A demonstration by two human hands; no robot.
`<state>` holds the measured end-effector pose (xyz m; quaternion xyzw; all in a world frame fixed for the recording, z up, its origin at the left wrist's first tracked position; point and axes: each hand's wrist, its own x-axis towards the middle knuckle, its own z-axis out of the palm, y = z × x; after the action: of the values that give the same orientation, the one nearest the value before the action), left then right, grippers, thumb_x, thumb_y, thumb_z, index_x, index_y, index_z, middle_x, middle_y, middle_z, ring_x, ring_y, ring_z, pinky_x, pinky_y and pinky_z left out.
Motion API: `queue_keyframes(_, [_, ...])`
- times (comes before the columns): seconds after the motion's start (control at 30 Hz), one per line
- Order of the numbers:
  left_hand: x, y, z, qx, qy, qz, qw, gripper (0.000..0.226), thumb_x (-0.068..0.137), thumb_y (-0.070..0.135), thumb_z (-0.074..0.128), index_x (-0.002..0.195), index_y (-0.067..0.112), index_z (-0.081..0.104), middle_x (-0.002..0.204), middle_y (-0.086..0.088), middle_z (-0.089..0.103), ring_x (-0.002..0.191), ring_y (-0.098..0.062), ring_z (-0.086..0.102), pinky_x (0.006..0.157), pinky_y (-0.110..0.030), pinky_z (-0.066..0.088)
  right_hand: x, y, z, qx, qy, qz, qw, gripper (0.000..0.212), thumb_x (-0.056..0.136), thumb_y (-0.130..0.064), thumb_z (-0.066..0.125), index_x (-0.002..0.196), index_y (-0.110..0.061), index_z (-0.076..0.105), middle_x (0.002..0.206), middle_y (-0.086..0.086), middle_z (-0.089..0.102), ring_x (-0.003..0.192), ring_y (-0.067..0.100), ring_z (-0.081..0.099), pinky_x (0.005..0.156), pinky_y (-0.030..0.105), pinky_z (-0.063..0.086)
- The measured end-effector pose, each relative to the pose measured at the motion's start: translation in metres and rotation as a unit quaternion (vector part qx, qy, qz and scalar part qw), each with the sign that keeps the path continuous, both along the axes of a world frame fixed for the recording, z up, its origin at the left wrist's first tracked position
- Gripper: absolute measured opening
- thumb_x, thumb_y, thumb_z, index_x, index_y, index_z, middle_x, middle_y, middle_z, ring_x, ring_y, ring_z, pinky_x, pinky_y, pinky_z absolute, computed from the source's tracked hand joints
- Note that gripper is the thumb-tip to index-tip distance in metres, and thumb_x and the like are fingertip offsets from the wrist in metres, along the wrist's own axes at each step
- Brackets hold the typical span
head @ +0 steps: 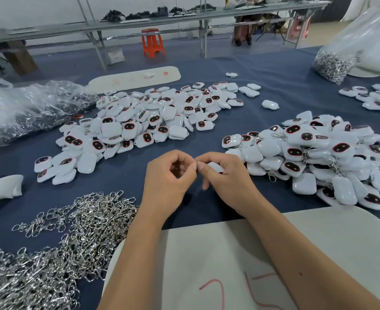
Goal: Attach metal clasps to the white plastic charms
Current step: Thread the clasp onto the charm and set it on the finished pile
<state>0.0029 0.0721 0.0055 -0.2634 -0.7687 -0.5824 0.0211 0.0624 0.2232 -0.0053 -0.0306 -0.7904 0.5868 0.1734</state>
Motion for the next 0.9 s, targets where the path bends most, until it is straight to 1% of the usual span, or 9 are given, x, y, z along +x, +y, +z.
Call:
queue_keyframes(0.07, [-0.0001, 0.0, 0.0006, 0.006, 0.006, 0.004, 1.0, 0.016, 0.088, 0.011, 0.072, 0.078, 0.023, 0.07, 0.073, 0.01, 0.07, 0.068, -0.008, 0.063, 0.065, -0.018, 0.05, 0.001, 0.0014, 0.0012, -0.034, 0.004, 0.003, 0.999, 0.016, 0.101, -0.015, 0.066, 0.091, -0.018, 0.077, 0.057, -0.005, 0.063, 0.054, 0.005, 0.055, 0.056, 0.012, 0.042])
queue_keyframes(0.23, [0.0, 0.0001, 0.0014, 0.01, 0.014, 0.007, 1.0, 0.013, 0.088, 0.014, 0.073, 0.081, 0.024, 0.073, 0.076, 0.009, 0.073, 0.071, -0.011, 0.067, 0.067, -0.018, 0.052, 0.0026, 0.0011, 0.0012, -0.072, 0.019, -0.003, 0.997, 0.011, 0.097, -0.009, 0.07, 0.09, -0.014, 0.076, 0.06, -0.013, 0.065, 0.055, 0.006, 0.056, 0.054, 0.013, 0.044])
queue_keyframes(0.3, [-0.0001, -0.0002, 0.0017, 0.008, 0.019, 0.003, 1.0, 0.012, 0.088, 0.015, 0.073, 0.081, 0.024, 0.073, 0.076, 0.009, 0.072, 0.07, -0.008, 0.065, 0.067, -0.016, 0.05, 0.0028, 0.0017, 0.0016, -0.086, 0.021, 0.0, 0.996, 0.012, 0.098, -0.01, 0.07, 0.089, -0.014, 0.077, 0.06, -0.01, 0.064, 0.056, 0.007, 0.055, 0.054, 0.013, 0.043])
queue_keyframes(0.4, [0.0011, -0.0001, 0.0014, -0.003, 0.027, -0.003, 1.0, 0.013, 0.088, 0.01, 0.074, 0.08, 0.021, 0.072, 0.076, 0.007, 0.071, 0.069, -0.007, 0.062, 0.066, -0.016, 0.049, 0.0031, 0.0038, 0.0023, -0.11, 0.014, 0.003, 0.994, 0.013, 0.098, -0.013, 0.069, 0.09, -0.015, 0.078, 0.06, 0.001, 0.061, 0.057, 0.008, 0.053, 0.054, 0.014, 0.042])
queue_keyframes(0.53, [0.003, 0.0018, 0.003, 0.004, 0.031, -0.006, 0.999, 0.014, 0.088, 0.005, 0.073, 0.08, 0.017, 0.071, 0.075, 0.006, 0.07, 0.068, -0.007, 0.061, 0.067, -0.017, 0.049, 0.0021, 0.0058, 0.0024, -0.144, 0.003, 0.005, 0.99, 0.006, 0.093, -0.017, 0.073, 0.095, -0.016, 0.079, 0.061, -0.004, 0.062, 0.057, 0.008, 0.053, 0.053, 0.016, 0.042])
queue_keyframes(0.63, [0.0032, 0.0017, 0.0039, 0.01, 0.039, -0.003, 0.999, 0.013, 0.088, 0.004, 0.072, 0.08, 0.015, 0.071, 0.076, 0.005, 0.071, 0.069, -0.011, 0.063, 0.067, -0.019, 0.05, 0.0002, 0.0063, 0.0007, -0.124, -0.02, 0.012, 0.992, 0.012, 0.096, -0.019, 0.069, 0.099, -0.023, 0.08, 0.061, -0.001, 0.058, 0.057, 0.01, 0.05, 0.053, 0.017, 0.042])
queue_keyframes(0.73, [0.0043, 0.0017, 0.0035, 0.004, 0.048, -0.001, 0.999, 0.014, 0.088, 0.004, 0.072, 0.08, 0.015, 0.07, 0.077, 0.004, 0.071, 0.072, -0.016, 0.066, 0.068, -0.022, 0.054, -0.0022, 0.0035, -0.0017, -0.081, -0.016, 0.006, 0.997, 0.016, 0.099, -0.02, 0.066, 0.093, -0.025, 0.08, 0.06, 0.0, 0.057, 0.058, 0.008, 0.05, 0.055, 0.019, 0.044])
queue_keyframes(0.83, [0.0037, 0.0019, 0.0027, 0.003, 0.061, 0.006, 0.998, 0.014, 0.087, 0.004, 0.071, 0.08, 0.016, 0.07, 0.078, 0.005, 0.07, 0.073, -0.016, 0.066, 0.069, -0.023, 0.055, -0.0024, 0.0046, -0.0023, -0.081, -0.015, -0.008, 0.997, 0.013, 0.097, -0.025, 0.068, 0.091, -0.026, 0.079, 0.06, -0.001, 0.058, 0.058, 0.007, 0.051, 0.057, 0.021, 0.045])
queue_keyframes(0.9, [0.0031, 0.0017, 0.0026, -0.001, 0.064, 0.006, 0.998, 0.015, 0.087, 0.005, 0.071, 0.081, 0.018, 0.07, 0.079, 0.006, 0.07, 0.074, -0.015, 0.066, 0.069, -0.023, 0.054, -0.0017, 0.0054, -0.0025, -0.084, -0.012, -0.021, 0.996, 0.012, 0.097, -0.024, 0.069, 0.09, -0.026, 0.078, 0.061, -0.004, 0.06, 0.058, 0.007, 0.051, 0.058, 0.021, 0.045])
